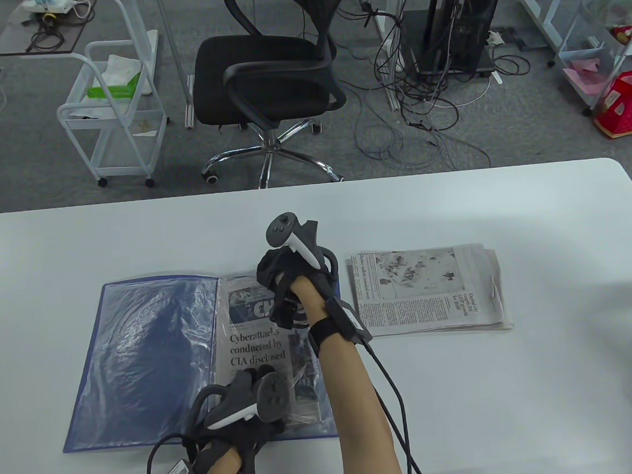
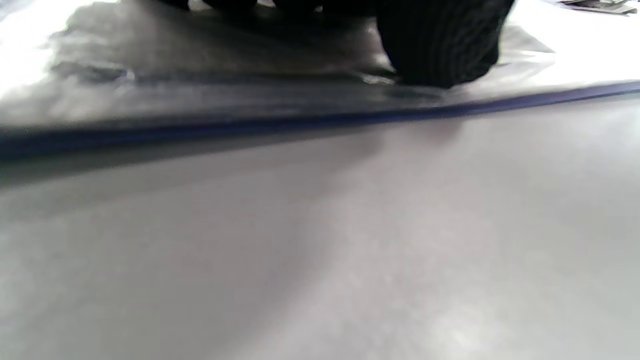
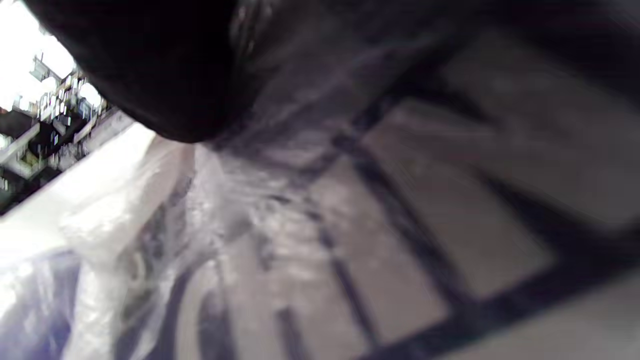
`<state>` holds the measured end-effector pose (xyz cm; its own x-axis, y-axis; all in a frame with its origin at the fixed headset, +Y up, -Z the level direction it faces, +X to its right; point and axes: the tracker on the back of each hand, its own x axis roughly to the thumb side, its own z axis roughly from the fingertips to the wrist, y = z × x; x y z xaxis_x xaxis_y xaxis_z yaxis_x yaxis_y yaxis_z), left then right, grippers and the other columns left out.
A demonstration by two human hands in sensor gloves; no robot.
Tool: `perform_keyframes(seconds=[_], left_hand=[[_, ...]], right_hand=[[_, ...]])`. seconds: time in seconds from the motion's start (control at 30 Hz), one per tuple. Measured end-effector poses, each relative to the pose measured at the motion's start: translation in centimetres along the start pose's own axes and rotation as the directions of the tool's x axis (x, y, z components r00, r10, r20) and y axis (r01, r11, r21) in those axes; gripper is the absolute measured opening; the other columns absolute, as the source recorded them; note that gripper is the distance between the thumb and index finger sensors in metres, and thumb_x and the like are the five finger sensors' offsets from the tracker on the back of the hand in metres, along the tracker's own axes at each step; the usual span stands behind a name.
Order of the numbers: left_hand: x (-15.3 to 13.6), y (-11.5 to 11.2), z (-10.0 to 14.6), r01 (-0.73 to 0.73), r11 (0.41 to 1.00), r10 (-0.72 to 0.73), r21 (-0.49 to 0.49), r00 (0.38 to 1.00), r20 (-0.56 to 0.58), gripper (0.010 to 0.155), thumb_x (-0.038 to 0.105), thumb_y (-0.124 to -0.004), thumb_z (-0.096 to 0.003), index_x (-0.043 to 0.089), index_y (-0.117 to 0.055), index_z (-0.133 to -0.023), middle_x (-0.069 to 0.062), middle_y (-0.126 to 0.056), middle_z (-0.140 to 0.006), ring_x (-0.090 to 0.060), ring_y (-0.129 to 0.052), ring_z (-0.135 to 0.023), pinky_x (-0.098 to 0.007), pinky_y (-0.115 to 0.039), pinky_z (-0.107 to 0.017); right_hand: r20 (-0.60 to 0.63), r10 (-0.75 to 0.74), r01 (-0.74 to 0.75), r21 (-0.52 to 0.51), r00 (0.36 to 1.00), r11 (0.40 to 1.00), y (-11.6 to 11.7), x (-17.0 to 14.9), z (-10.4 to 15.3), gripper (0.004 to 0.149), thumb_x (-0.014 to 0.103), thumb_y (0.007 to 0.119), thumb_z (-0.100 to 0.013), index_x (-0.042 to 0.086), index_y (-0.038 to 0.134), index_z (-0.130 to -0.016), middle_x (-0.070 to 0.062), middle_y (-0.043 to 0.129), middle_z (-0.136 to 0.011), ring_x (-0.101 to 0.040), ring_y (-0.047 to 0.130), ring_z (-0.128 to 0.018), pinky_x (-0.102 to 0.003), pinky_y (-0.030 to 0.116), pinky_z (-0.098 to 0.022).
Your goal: Pull newspapers from file folder
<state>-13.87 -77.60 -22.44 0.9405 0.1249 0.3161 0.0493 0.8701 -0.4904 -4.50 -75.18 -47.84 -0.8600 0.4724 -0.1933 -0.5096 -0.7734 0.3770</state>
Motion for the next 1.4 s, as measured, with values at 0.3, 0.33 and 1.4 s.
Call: perform_keyframes(seconds=[0.3, 0.33, 1.4], left_hand=[[-0.2, -0.1, 0.0, -0.023, 1.0, 0.023, -0.013, 1.0, 0.001, 0.075, 0.044, -0.074, -0.0462, 0.02, -0.039, -0.108, -0.01, -0.026, -0.114, -0.046, -0.036, -0.102, -0.059, -0.049, -0.069], [-0.2, -0.1, 0.0, -0.026, 1.0, 0.026, -0.013, 1.0, 0.002, 0.076, 0.044, -0.074, -0.0462, 0.02, -0.039, -0.109, -0.01, -0.025, -0.114, -0.046, -0.035, -0.102, -0.059, -0.048, -0.069], [-0.4, -0.3, -0.1, -0.079, 0.996, 0.079, -0.042, 0.997, -0.01, 0.074, 0.043, -0.073, -0.0471, 0.023, -0.036, -0.108, -0.008, -0.021, -0.113, -0.046, -0.029, -0.101, -0.06, -0.043, -0.069]], right_hand=[[0.002, 0.263, -0.258, -0.179, 0.965, 0.949, -0.9, 1.6, -0.1, 0.044, 0.041, 0.088, -0.037, 0.043, 0.081, -0.081, 0.01, 0.097, -0.076, -0.021, 0.092, -0.072, -0.056, 0.064, -0.07], [0.013, 0.325, -0.319, -0.151, 0.946, 0.936, -0.8, 2.1, 0.0, 0.05, 0.039, 0.089, -0.036, 0.042, 0.078, -0.086, 0.009, 0.095, -0.077, -0.022, 0.091, -0.072, -0.057, 0.065, -0.069], [0.326, 0.022, 0.235, -0.727, 0.945, 0.645, -17.2, 3.4, 14.7, 0.038, 0.032, 0.082, -0.041, 0.043, 0.079, -0.078, 0.01, 0.089, -0.083, -0.019, 0.095, -0.069, -0.049, 0.078, -0.059]])
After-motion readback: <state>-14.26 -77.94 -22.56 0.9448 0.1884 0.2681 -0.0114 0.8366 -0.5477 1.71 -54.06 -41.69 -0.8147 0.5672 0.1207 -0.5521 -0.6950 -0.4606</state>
